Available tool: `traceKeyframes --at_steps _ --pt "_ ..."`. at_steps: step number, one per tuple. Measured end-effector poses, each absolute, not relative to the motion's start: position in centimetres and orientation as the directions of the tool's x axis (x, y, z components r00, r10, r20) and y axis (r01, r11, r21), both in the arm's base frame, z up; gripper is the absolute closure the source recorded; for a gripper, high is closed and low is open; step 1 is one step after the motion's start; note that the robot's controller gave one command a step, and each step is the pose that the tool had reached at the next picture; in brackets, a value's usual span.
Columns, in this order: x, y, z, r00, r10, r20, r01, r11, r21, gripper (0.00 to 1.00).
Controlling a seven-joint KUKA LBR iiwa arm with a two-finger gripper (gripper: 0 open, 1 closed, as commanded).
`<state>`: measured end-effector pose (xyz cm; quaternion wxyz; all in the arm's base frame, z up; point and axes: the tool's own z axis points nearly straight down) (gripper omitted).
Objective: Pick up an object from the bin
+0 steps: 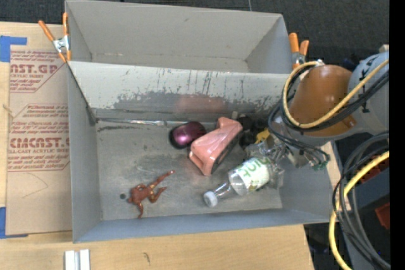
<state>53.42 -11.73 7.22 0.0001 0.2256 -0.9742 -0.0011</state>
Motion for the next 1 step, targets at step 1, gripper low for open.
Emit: traceKeyframes --at_steps 1 --pt "53.39 -11.70 8.42 -0.898 -0.440 0.001 -0.440 0.898 0.002 1.00"
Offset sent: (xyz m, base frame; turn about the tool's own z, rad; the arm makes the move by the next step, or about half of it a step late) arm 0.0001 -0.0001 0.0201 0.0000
